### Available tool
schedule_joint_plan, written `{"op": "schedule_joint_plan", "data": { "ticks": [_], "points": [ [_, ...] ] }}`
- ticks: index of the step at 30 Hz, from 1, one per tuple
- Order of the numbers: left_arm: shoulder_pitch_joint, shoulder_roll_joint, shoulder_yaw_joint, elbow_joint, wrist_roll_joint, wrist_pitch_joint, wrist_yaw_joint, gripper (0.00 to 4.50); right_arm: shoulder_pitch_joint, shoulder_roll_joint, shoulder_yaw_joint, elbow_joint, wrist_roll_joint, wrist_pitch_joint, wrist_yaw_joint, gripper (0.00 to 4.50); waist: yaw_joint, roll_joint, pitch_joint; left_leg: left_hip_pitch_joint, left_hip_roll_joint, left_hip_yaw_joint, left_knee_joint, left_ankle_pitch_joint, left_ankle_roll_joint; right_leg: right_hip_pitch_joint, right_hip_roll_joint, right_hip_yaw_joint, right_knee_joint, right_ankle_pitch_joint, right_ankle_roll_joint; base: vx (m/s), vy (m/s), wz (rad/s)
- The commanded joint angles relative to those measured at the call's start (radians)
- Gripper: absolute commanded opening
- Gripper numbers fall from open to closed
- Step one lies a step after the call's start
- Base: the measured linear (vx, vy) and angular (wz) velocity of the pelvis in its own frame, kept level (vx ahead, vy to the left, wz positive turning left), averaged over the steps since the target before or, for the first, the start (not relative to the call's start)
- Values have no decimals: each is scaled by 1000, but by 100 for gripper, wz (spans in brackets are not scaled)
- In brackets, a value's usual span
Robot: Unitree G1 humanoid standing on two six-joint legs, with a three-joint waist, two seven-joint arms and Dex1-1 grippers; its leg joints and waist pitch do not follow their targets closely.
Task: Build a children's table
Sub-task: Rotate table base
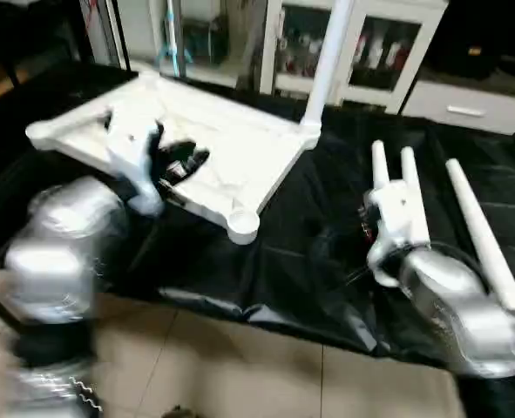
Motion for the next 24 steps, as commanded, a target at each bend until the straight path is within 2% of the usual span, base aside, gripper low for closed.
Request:
{"op": "schedule_joint_plan", "data": {
  "ticks": [1, 2, 3, 4, 5, 6, 8, 9, 11, 12, 13, 14, 15, 16, 17, 18, 19, 20, 21, 22, 23, 24],
  "points": [
    [22, -18, -53, 26, 73, -39, 86, 143, -31, 1, -24, 42, -59, -26, -80, 396, -12, 3, -59, 10, -3, -2, -82, -370, -47, 30, -24, 8, -98, -475, -51, 0, 0, 0],
    [38, -26, -90, 25, 99, -36, 105, 143, -50, 0, -13, 56, -78, -21, -101, 396, -15, 8, -60, 7, -1, -4, -84, -355, -46, 29, -23, 8, -95, -449, -40, 0, 0, 0],
    [44, -26, -105, 13, 105, -18, 113, 143, -58, 1, -10, 60, -84, -16, -111, 396, -19, 8, -65, 6, -1, -5, -82, -340, -42, 31, -23, 8, -89, -410, -45, 0, 0, 0],
    [38, -24, -157, 3, 106, -5, 98, 143, -87, 15, -34, 83, -50, -1, -118, 396, -24, -7, -65, 7, -1, -1, -80, -336, -27, 25, -21, 9, -89, -400, -50, 0, 0, 0],
    [32, -27, -174, 2, 95, -6, 80, 141, -102, 23, -50, 94, -25, 6, -114, 422, -24, -7, -65, 7, -1, -1, -80, -336, -27, 25, -21, 9, -89, -400, -50, 0, 0, 0],
    [20, -34, -184, 8, 95, -36, 70, 141, -123, 31, -67, 110, 0, 43, -115, 422, -29, -1, -63, 4, -2, -1, -79, -333, -16, 25, -22, 10, -87, -392, -64, 0, 0, 0],
    [19, -53, -166, 18, 99, -59, 90, 141, -132, 23, -58, 120, -13, 41, -106, 434, -29, -8, -64, 2, 1, 2, -77, -307, -15, 26, -22, 12, -85, -353, -73, 0, 0, 0],
    [21, -63, -157, 24, 100, -76, 103, 141, -135, 21, -55, 128, -19, 34, -100, 443, -28, -10, -65, -2, 1, 2, -77, -273, -11, 33, -24, 12, -79, -311, -84, 0, 0, 0],
    [25, -81, -139, 40, 103, -103, 138, 141, -146, 16, -51, 156, -31, 10, -97, 443, -28, -12, -69, -3, 1, 4, -74, -226, -6, 37, -24, 13, -72, -241, -99, 0, 0, 0],
    [25, -81, -139, 40, 103, -103, 138, 141, -146, 16, -51, 156, -31, 10, -97, 443, -29, -11, -72, -3, 1, 5, -71, -188, -1, 40, -22, 14, -65, -178, -116, 0, 0, 0],
    [32, -76, -142, 49, 128, -118, 167, 141, -166, 20, -55, 195, -29, 6, -99, 443, -30, -16, -74, -5, 0, 6, -68, -161, 10, 43, -22, 13, -58, -135, -129, 0, 0, 0],
    [37, -71, -150, 46, 135, -116, 172, 141, -181, 19, -53, 220, -39, 5, -109, 443, -31, -15, -74, -5, 0, 7, -68, -151, 15, 44, -22, 13, -57, -120, -135, 0, 0, 0],
    [52, -54, -175, 36, 156, -108, 185, 141, -227, 16, -44, 301, -75, 1, -140, 443, -31, -24, -76, -4, 1, 9, -65, -135, 21, 44, -22, 13, -56, -105, -141, 0, 0, 0],
    [52, -54, -175, 36, 156, -108, 185, 141, -227, 16, -44, 301, -75, 1, -140, 443, -32, -16, -79, -2, -2, 11, -61, -100, 32, 44, -22, 13, -51, -73, -160, 0, 0, 0],
    [65, -31, -204, 6, 143, -101, 136, 141, -274, 13, -42, 374, -91, 4, -157, 443, -30, -22, -81, -1, 0, 12, -58, -83, 37, 42, -24, 13, -47, -57, -167, 0, 0, 0],
    [67, -27, -209, 1, 141, -100, 127, 141, -281, 12, -43, 386, -91, 5, -159, 443, -30, -19, -82, -6, -3, 13, -57, -53, 47, 46, -21, 13, -42, -17, -176, 0, 0, 0],
    [75, -5, -233, -25, 129, -93, 83, 141, -318, 11, -49, 442, -90, 10, -164, 443, -26, -17, -82, -3, -2, 14, -55, -41, 51, 43, -21, 13, -40, 2, -178, 0, 0, 0],
    [81, 19, -247, -54, 99, -93, 17, 141, -359, 10, -52, 510, -82, 29, -160, 443, -26, -12, -81, -4, -2, 14, -55, -35, 57, 42, -19, 12, -37, 18, -189, 0, 0, 0],
    [81, 19, -247, -54, 99, -93, 17, 141, -359, 10, -52, 510, -82, 29, -160, 443, -25, -13, -82, 0, -2, 15, -54, -42, 56, 38, -20, 11, -37, 11, -198, 0, 0, 0],
    [80, 54, -265, -82, 66, -71, -61, 141, -397, 8, -61, 575, -75, 48, -162, 443, -20, -16, -78, 1, -1, 17, -56, -77, 45, 38, -22, 12, -37, -19, -207, 0, 0, 0],
    [80, 54, -265, -82, 66, -71, -61, 141, -397, 8, -61, 575, -75, 48, -162, 443, -19, -14, -76, 1, 0, 18, -59, -91, 42, 37, -21, 12, -40, -35, -206, 0, 0, 0],
    [74, 102, -285, -117, 15, -40, -165, 141, -429, 8, -71, 634, -65, 70, -161, 443, -16, -17, -74, 4, 1, 20, -58, -112, 32, 36, -22, 13, -40, -56, -202, 0, 0, 0]
  ]
}}
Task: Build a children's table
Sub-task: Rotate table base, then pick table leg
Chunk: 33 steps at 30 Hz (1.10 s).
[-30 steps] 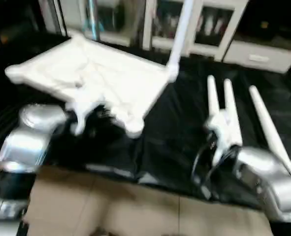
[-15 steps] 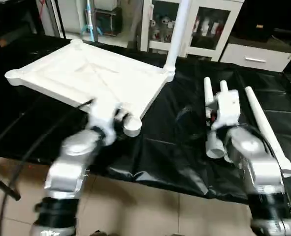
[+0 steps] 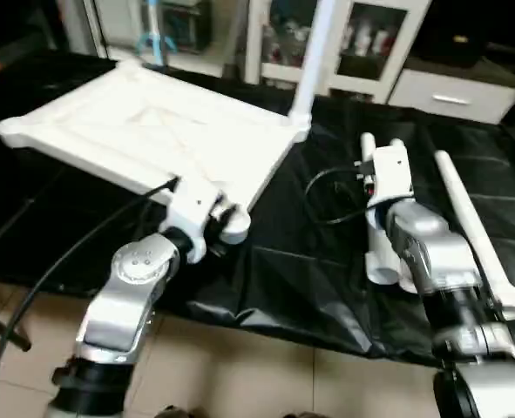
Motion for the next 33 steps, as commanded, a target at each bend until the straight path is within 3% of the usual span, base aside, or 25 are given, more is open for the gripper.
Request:
{"op": "schedule_joint_plan", "data": {
  "ticks": [1, 7, 8, 12, 18, 20, 29, 33],
  "points": [
    [-12, 40, -35, -50, -53, 36, -114, 141, -22, -10, -32, 60, 15, 36, -4, 443, 5, 1, -72, 20, -1, 14, -63, -123, 20, 55, -24, 11, -44, -85, -199, 0, 0, 0],
    [-45, 179, -76, -118, -148, 63, -321, 141, -84, -16, -40, 184, -22, 53, -74, 443, 2, 2, -68, 21, -3, 16, -65, -145, -26, 53, -22, 13, -44, -113, -180, 0, 0, 0],
    [-56, 188, -77, -116, -149, 64, -329, 141, -93, -19, -46, 201, -27, 48, -94, 443, 3, 9, -68, 21, -4, 15, -64, -148, -33, 54, -23, 13, -43, -120, -178, 0, 0, 0],
    [-76, 202, -75, -124, -158, 88, -344, 141, -126, -30, -67, 261, -28, 58, -144, 443, -2, 8, -67, 19, -5, 15, -65, -194, -60, 54, -24, 15, -48, -175, -155, 0, 0, 0],
    [-78, 234, -84, -148, -188, 116, -370, 141, -146, -46, -74, 299, -18, 120, -134, 443, -6, 12, -70, 18, -6, 12, -63, -197, -62, 54, -20, 13, -45, -165, -158, 0, 0, 0],
    [-86, 246, -93, -147, -202, 123, -389, 141, -155, -40, -111, 330, 34, 196, -84, 443, -6, 13, -71, 19, -7, 12, -63, -197, -58, 55, -19, 13, -43, -152, -165, 0, 0, 0],
    [-104, 250, -97, -133, -204, 119, -394, 141, -176, -39, -129, 393, 60, 203, -44, 443, -3, 14, -71, 20, -4, 13, -62, -188, -57, 55, -21, 12, -43, -143, -183, 0, 0, 0],
    [-110, 249, -97, -124, -203, 111, -381, 141, -177, -40, -129, 403, 59, 214, -20, 413, -3, 11, -71, 18, -3, 13, -62, -180, -56, 57, -23, 12, -42, -137, -185, 0, 0, 0]
  ]
}}
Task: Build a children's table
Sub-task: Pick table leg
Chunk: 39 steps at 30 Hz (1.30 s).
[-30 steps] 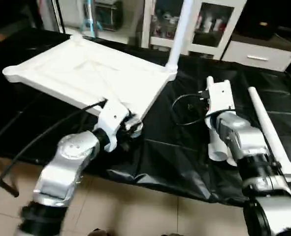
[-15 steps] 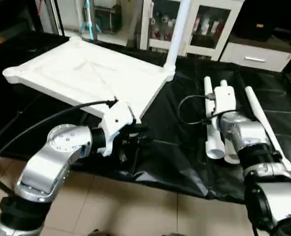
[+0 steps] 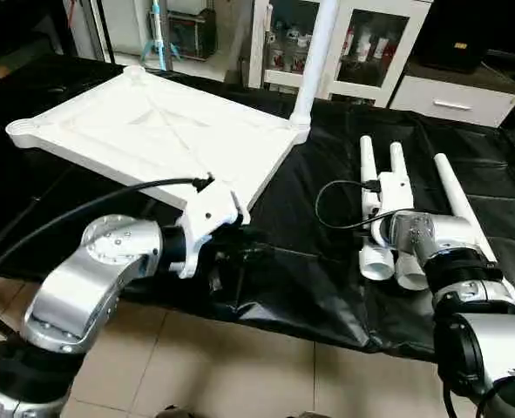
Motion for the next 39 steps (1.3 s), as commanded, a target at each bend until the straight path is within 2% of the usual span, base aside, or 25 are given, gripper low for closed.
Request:
{"op": "schedule_joint_plan", "data": {
  "ticks": [1, 2, 10, 21, 24, 28, 32, 33, 34, 35, 36, 37, 38, 39],
  "points": [
    [-15, 1, -6, 0, -8, -10, 6, 141, -8, -11, -13, 12, 6, 18, 8, 413, 2, 11, -73, 15, -3, 14, -68, -178, -51, 58, -22, 11, -56, -134, -183, 0, 0, 0],
    [-16, 0, -6, 2, -7, -11, 6, 141, -8, -11, -13, 12, 8, 17, 9, 392, 2, 11, -73, 15, -4, 14, -68, -176, -51, 58, -22, 11, -56, -133, -184, 0, 0, 0],
    [-20, 3, -11, 8, -5, -11, 11, 141, -16, -17, -28, 62, 21, 32, 28, 322, 2, 10, -73, 15, -4, 14, -68, -189, -53, 57, -23, 11, -58, -156, -181, 0, 0, 0],
    [-33, -3, 0, 21, -9, -5, 26, 141, -16, -20, -63, 89, 39, 8, 17, 215, 3, 10, -73, 17, -3, 13, -69, -213, -58, 54, -22, 10, -61, -176, -179, 0, 0, 0],
    [-53, -17, 33, 45, -9, -11, 59, 141, -23, -19, -78, 24, 63, -16, 56, 195, 2, 10, -73, 16, -4, 12, -69, -214, -57, 56, -23, 10, -61, -174, -178, 0, 0, 0],
    [-101, -68, 94, 94, -16, -5, 139, 141, -8, -23, -96, -106, 102, 35, 85, 185, 6, 6, -74, 13, -5, 13, -67, -172, -41, 60, -22, 10, -59, -143, -179, 0, 0, 0],
    [-144, -129, 151, 127, -47, 55, 218, 141, 45, -25, -119, -274, 141, 98, 72, 183, 11, 2, -76, 13, -5, 15, -66, -125, -32, 65, -20, 12, -54, -86, -180, 0, 0, 0],
    [-159, -164, 180, 134, -71, 84, 254, 170, 75, -21, -137, -354, 156, 117, 54, 183, 12, 0, -76, 13, -5, 15, -65, -115, -28, 65, -20, 12, -54, -73, -181, 0, 0, 0],
    [-167, -182, 196, 138, -84, 101, 274, 177, 89, -17, -145, -394, 163, 122, 48, 183, 15, -6, -78, 14, -5, 16, -64, -103, -24, 65, -20, 12, -54, -66, -182, 0, 0, 0],
    [-171, -189, 203, 140, -89, 108, 282, 177, 95, -16, -148, -410, 165, 125, 46, 183, 17, -4, -77, 13, -7, 17, -65, -100, -23, 66, -19, 13, -53, -62, -181, 0, 0, 0],
    [-199, -248, 255, 156, -126, 145, 342, 182, 138, -1, -173, -540, 193, 132, 33, 183, 20, -4, -76, 14, -6, 17, -65, -105, -24, 64, -19, 14, -55, -69, -180, 0, 0, 0],
    [-216, -282, 284, 167, -147, 154, 377, 197, 166, 5, -169, -619, 202, 117, 41, 183, 25, -8, -76, 16, -4, 18, -63, -112, -22, 64, -20, 15, -57, -66, -177, 0, 0, 0],
    [-216, -282, 284, 167, -147, 154, 377, 221, 166, 5, -169, -619, 202, 117, 41, 183, 25, -8, -76, 16, -4, 18, -63, -112, -22, 64, -20, 15, -57, -66, -177, 0, 0, 0],
    [-245, -335, 327, 191, -178, 155, 430, 221, 210, 16, -155, -753, 212, 85, 57, 183, 30, -3, -74, 15, -5, 17, -66, -127, -18, 63, -21, 15, -62, -102, -168, 0, 0, 0]
  ]
}}
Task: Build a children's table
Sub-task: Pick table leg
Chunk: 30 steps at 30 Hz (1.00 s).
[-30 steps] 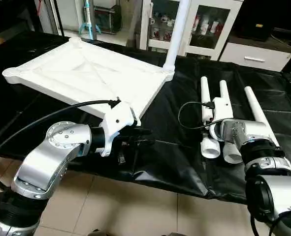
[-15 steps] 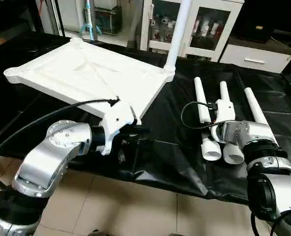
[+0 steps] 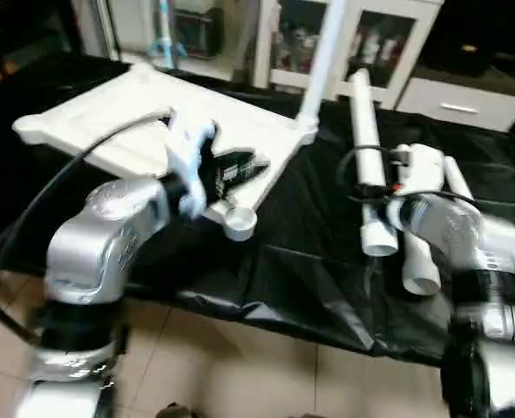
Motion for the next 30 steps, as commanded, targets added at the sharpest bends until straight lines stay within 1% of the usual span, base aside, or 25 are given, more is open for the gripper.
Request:
{"op": "schedule_joint_plan", "data": {
  "ticks": [1, 2, 3, 4, 5, 6, 7, 9, 10, 11, 12, 13, 15, 16, 17, 18, 20, 22, 24, 25, 26, 27, 28, 29, 30],
  "points": [
    [-36, -42, 42, 23, -40, 12, 66, 221, 12, 0, -3, -171, 26, -43, 16, 183, 4, 0, -75, 19, -5, 15, -65, -133, -18, 64, -23, 14, -62, -113, -159, 0, 0, 0],
    [-76, -92, 85, 72, -65, 14, 126, 230, 55, -4, 57, -293, 23, -119, 80, 183, 2, 0, -76, 18, -4, 13, -67, -143, -17, 64, -24, 13, -63, -139, -149, 0, 0, 0],
    [-78, -94, 86, 75, -66, 13, 127, 230, 58, -4, 61, -300, 24, -123, 85, 183, 7, -1, -74, 18, -4, 15, -65, -157, -17, 62, -25, 14, -70, -161, -135, 0, 0, 0],
    [-102, -110, 84, 105, -75, 7, 126, 262, 82, -8, 106, -370, 40, -146, 140, 183, 1, -2, -72, 13, -5, 11, -70, -165, -10, 66, -23, 11, -73, -192, -121, 0, 0, 0],
    [-107, -112, 82, 109, -76, 8, 123, 267, 85, -8, 112, -381, 47, -143, 149, 183, 1, -2, -72, 13, -5, 11, -70, -165, -10, 66, -23, 11, -73, -192, -121, 0, 0, 0],
    [-124, -119, 76, 123, -78, 13, 116, 267, 96, -7, 131, -418, 73, -131, 180, 183, -2, -3, -71, 12, -5, 9, -70, -176, -5, 62, -24, 12, -76, -228, -102, 0, 0, 0],
    [-143, -128, 79, 140, -89, 12, 112, 267, 101, -11, 153, -433, 85, -130, 210, 183, -4, -6, -72, 12, -5, 9, -70, -175, -4, 62, -23, 12, -76, -232, -99, 0, 0, 0],
    [-173, -144, 94, 166, -109, 16, 110, 271, 110, -16, 186, -453, 91, -134, 248, 183, -4, -8, -72, 13, -4, 10, -68, -178, -2, 57, -23, 12, -78, -237, -104, 0, 0, 0],
    [-187, -149, 100, 179, -114, 19, 111, 294, 115, -16, 201, -462, 92, -141, 266, 183, -3, -6, -71, 12, -3, 9, -69, -179, -5, 57, -24, 12, -78, -235, -110, 0, 0, 0],
    [-205, -152, 104, 195, -119, 28, 113, 306, 124, -17, 217, -475, 91, -151, 285, 183, -1, -8, -71, 13, -4, 9, -69, -176, -6, 57, -24, 12, -78, -231, -111, 0, 0, 0],
    [-223, -155, 111, 209, -123, 32, 120, 304, 131, -19, 235, -485, 87, -162, 303, 183, 1, -7, -73, 13, -3, 8, -69, -168, -8, 58, -25, 12, -75, -216, -115, 0, 0, 0],
    [-234, -157, 116, 219, -127, 35, 129, 304, 140, -21, 247, -496, 84, -171, 313, 183, 2, -10, -73, 12, -3, 8, -68, -158, -6, 59, -26, 12, -74, -196, -122, 0, 0, 0],
    [-248, -169, 138, 221, -158, 47, 137, 340, 146, -22, 258, -503, 80, -179, 320, 183, 5, -10, -73, 9, -3, 8, -67, -137, -4, 63, -27, 12, -70, -161, -133, 0, 0, 0],
    [-269, -181, 168, 227, -202, 67, 152, 351, 155, -33, 281, -514, 70, -202, 336, 182, 5, -12, -74, 8, -4, 8, -66, -126, -4, 65, -27, 12, -65, -145, -138, 0, 0, 0],
    [-276, -186, 178, 232, -212, 73, 158, 349, 157, -34, 288, -515, 66, -208, 340, 182, 5, -12, -74, 8, -4, 8, -66, -126, -4, 65, -27, 12, -65, -145, -138, 0, 0, 0],
    [-283, -181, 176, 251, -198, 76, 174, 345, 156, -38, 302, -513, 52, -230, 343, 182, 7, -11, -74, 9, -4, 7, -65, -124, 1, 64, -27, 12, -66, -134, -145, 0, 0, 0],
    [-285, -174, 170, 269, -180, 73, 187, 352, 154, -38, 308, -514, 50, -235, 343, 182, 5, -10, -72, 9, -4, 7, -67, -126, 3, 64, -26, 11, -68, -136, -142, 0, 0, 0],
    [-292, -182, 188, 290, -191, 76, 200, 387, 153, -40, 318, -515, 43, -246, 349, 182, 5, -11, -73, 11, -4, 7, -66, -128, 4, 65, -26, 12, -68, -133, -143, 0, 0, 0],
    [-301, -203, 220, 308, -227, 86, 209, 386, 156, -57, 354, -516, 11, -269, 367, 182, 6, -13, -74, 10, -4, 7, -66, -125, 2, 67, -27, 12, -67, -126, -148, 0, 0, 0],
    [-303, -207, 225, 310, -233, 88, 215, 407, 158, -63, 364, -516, 0, -276, 369, 182, 6, -14, -73, 11, -3, 7, -66, -124, 1, 68, -27, 11, -67, -120, -152, 0, 0, 0],
    [-305, -212, 229, 311, -242, 89, 220, 407, 162, -71, 377, -515, -14, -285, 371, 182, 6, -14, -73, 10, -3, 6, -66, -124, 1, 68, -27, 12, -66, -118, -153, 0, 0, 0],
    [-310, -221, 241, 316, -253, 89, 233, 429, 162, -82, 399, -511, -43, -302, 368, 182, 6, -15, -73, 10, -2, 7, -66, -125, -1, 68, -27, 12, -66, -117, -154, 0, 0, 0],
    [-317, -230, 253, 322, -263, 88, 248, 431, 162, -88, 414, -504, -66, -318, 360, 182, 6, -16, -72, 11, -3, 7, -66, -128, -2, 68, -28, 12, -67, -121, -155, 0, 0, 0],
    [-317, -230, 253, 322, -263, 88, 248, 431, 162, -88, 414, -504, -66, -318, 360, 182, 6, -16, -72, 11, -3, 7, -66, -128, -2, 68, -28, 12, -67, -121, -155, 0, 0, 0],
    [-324, -238, 266, 333, -275, 87, 267, 430, 158, -83, 419, -490, -83, -328, 341, 182, 5, -19, -72, 10, -2, 7, -66, -133, -2, 68, -28, 12, -67, -123, -154, 0, 0, 0]
  ]
}}
